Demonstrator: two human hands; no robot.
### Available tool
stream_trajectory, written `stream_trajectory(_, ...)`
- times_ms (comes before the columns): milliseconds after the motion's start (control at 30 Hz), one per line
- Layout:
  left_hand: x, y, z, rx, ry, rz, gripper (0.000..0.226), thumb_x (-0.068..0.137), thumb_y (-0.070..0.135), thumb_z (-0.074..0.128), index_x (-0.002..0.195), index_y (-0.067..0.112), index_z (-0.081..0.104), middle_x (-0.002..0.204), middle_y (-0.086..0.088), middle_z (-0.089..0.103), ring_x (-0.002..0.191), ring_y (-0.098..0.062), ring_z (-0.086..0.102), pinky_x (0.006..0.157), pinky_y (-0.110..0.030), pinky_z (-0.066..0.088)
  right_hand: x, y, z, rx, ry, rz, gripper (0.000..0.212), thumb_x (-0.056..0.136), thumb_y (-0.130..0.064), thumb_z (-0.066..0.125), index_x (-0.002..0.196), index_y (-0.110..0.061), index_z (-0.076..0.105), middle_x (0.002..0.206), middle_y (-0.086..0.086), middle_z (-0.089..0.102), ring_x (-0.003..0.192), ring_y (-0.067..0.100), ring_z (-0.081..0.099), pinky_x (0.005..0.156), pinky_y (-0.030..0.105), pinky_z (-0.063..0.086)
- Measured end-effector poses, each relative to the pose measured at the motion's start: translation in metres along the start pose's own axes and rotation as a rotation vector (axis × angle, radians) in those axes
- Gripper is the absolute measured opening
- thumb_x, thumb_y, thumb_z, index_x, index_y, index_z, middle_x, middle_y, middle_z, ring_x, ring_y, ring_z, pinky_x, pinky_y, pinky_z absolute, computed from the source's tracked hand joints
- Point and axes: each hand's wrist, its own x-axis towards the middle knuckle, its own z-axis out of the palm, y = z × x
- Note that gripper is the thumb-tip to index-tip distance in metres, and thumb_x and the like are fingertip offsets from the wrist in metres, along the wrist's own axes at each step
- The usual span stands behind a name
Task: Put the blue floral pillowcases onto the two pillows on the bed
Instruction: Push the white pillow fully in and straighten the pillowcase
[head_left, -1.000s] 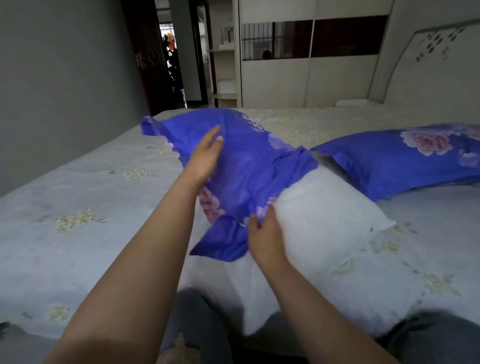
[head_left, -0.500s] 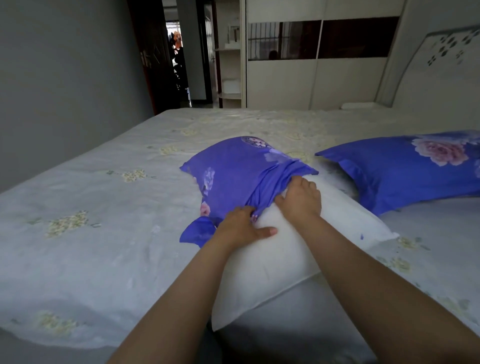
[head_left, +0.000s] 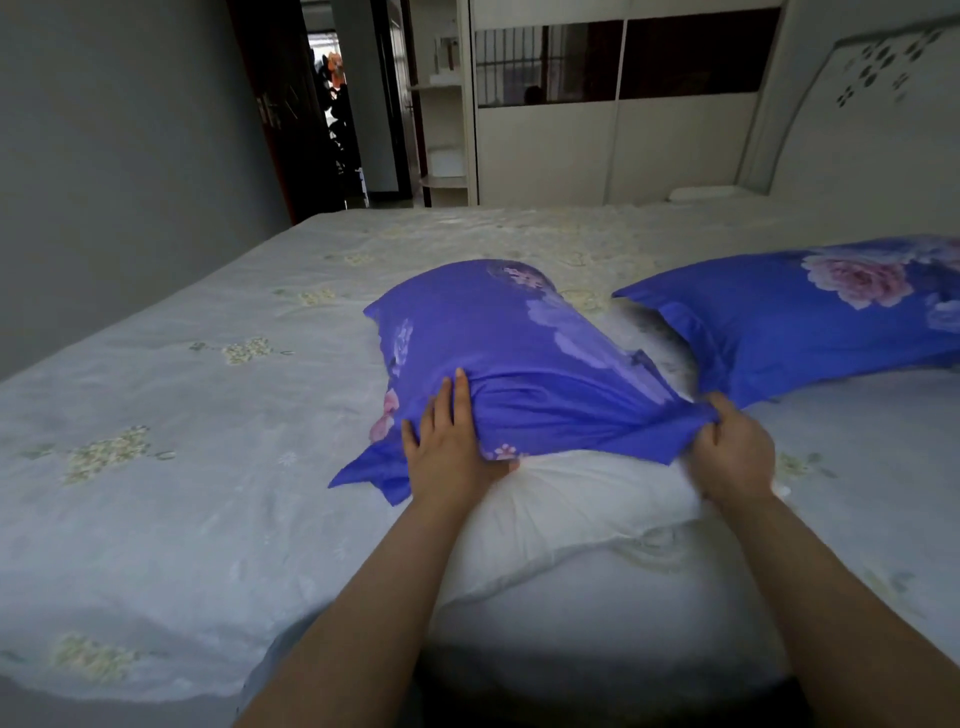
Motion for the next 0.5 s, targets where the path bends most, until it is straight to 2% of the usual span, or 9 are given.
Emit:
stream_trajectory(67, 0.002, 0.007, -0.002, 0.028, 0.002, 0.086, 0.100, 0.073, 0.064, 0.060, 0.150, 0.033, 0.004, 0.153, 0.003, 0.023, 0.134, -0.022, 0.033, 0.112, -0.046, 0.019, -0.015, 0.038, -0.015, -0.059, -0.088, 0.102, 0.049, 0.068, -0.046, 0.026, 0.096, -0.015, 0.051, 0.083, 0.026, 0.061, 0.082, 0.044, 0.059, 0.066, 0.039, 0.037)
stream_trajectory(100, 0.002, 0.013, -0.003, 0.046, 0.027, 0.150, 0.085, 0.077, 0.053, 0.061, 0.148, 0.034, 0.019, 0.146, 0.001, 0.034, 0.126, -0.025, 0.042, 0.108, -0.044, 0.025, -0.023, 0.052, -0.019, -0.066, -0.148, 0.142, 0.043, 0.066, -0.047, 0.031, 0.095, -0.019, 0.047, 0.082, 0.020, 0.060, 0.083, 0.042, 0.060, 0.065, 0.037, 0.037)
stream_trajectory(133, 0.001, 0.018, -0.005, 0.054, 0.085, 0.226, 0.068, 0.079, 0.038, 0.062, 0.141, 0.032, 0.037, 0.135, -0.001, 0.047, 0.113, -0.029, 0.051, 0.101, -0.043, 0.033, -0.028, 0.063, -0.020, -0.050, -0.193, 0.149, 0.041, 0.064, -0.045, 0.036, 0.096, -0.023, 0.046, 0.083, 0.015, 0.060, 0.084, 0.039, 0.060, 0.066, 0.035, 0.036)
stream_trajectory(200, -0.005, 0.025, -0.007, 0.009, 0.265, 0.365, 0.043, 0.070, 0.017, 0.057, 0.112, 0.023, 0.065, 0.102, -0.004, 0.061, 0.085, -0.030, 0.059, 0.082, -0.037, 0.040, -0.035, 0.075, -0.021, 0.011, -0.228, 0.121, 0.046, 0.059, -0.035, 0.042, 0.104, -0.025, 0.050, 0.092, 0.011, 0.063, 0.088, 0.035, 0.060, 0.070, 0.033, 0.038)
stream_trajectory(267, -0.018, 0.030, -0.009, -0.042, 0.419, 0.508, 0.034, 0.063, 0.014, 0.048, 0.092, 0.017, 0.067, 0.081, -0.003, 0.059, 0.072, -0.026, 0.053, 0.072, -0.034, 0.035, -0.033, 0.078, -0.018, 0.056, -0.242, 0.083, 0.058, 0.059, -0.026, 0.046, 0.116, -0.020, 0.053, 0.110, 0.011, 0.063, 0.100, 0.033, 0.059, 0.077, 0.034, 0.040)
stream_trajectory(333, -0.043, 0.038, -0.011, -0.056, 0.459, 0.616, 0.030, 0.061, 0.014, 0.045, 0.084, 0.015, 0.064, 0.071, -0.003, 0.056, 0.068, -0.024, 0.048, 0.065, -0.032, 0.031, -0.032, 0.083, -0.014, 0.086, -0.247, 0.054, 0.070, 0.059, -0.035, 0.048, 0.125, -0.014, 0.051, 0.122, 0.012, 0.058, 0.110, 0.032, 0.055, 0.087, 0.037, 0.040)
stream_trajectory(400, -0.073, 0.042, -0.004, -0.045, 0.410, 0.700, 0.025, 0.061, 0.015, 0.046, 0.079, 0.016, 0.063, 0.064, -0.002, 0.056, 0.061, -0.023, 0.050, 0.059, -0.031, 0.030, -0.033, 0.084, -0.016, 0.140, -0.234, 0.031, 0.083, 0.058, -0.045, 0.049, 0.135, -0.015, 0.045, 0.132, 0.012, 0.049, 0.118, 0.029, 0.050, 0.093, 0.038, 0.039)
stream_trajectory(467, -0.100, 0.037, 0.009, -0.025, 0.308, 0.716, 0.023, 0.061, 0.016, 0.050, 0.079, 0.019, 0.064, 0.064, 0.001, 0.060, 0.058, -0.021, 0.055, 0.055, -0.026, 0.036, -0.037, 0.081, -0.017, 0.116, -0.149, -0.080, 0.081, 0.067, -0.035, 0.057, 0.143, -0.018, 0.036, 0.140, 0.010, 0.039, 0.124, 0.022, 0.042, 0.099, 0.035, 0.037)
stream_trajectory(500, -0.107, 0.033, 0.014, -0.014, 0.255, 0.697, 0.023, 0.061, 0.018, 0.052, 0.079, 0.020, 0.065, 0.066, 0.002, 0.061, 0.058, -0.020, 0.056, 0.055, -0.024, 0.038, -0.038, 0.077, -0.017, 0.042, -0.080, -0.223, 0.076, 0.069, -0.025, 0.059, 0.142, -0.017, 0.040, 0.142, 0.010, 0.039, 0.124, 0.023, 0.042, 0.100, 0.035, 0.037)
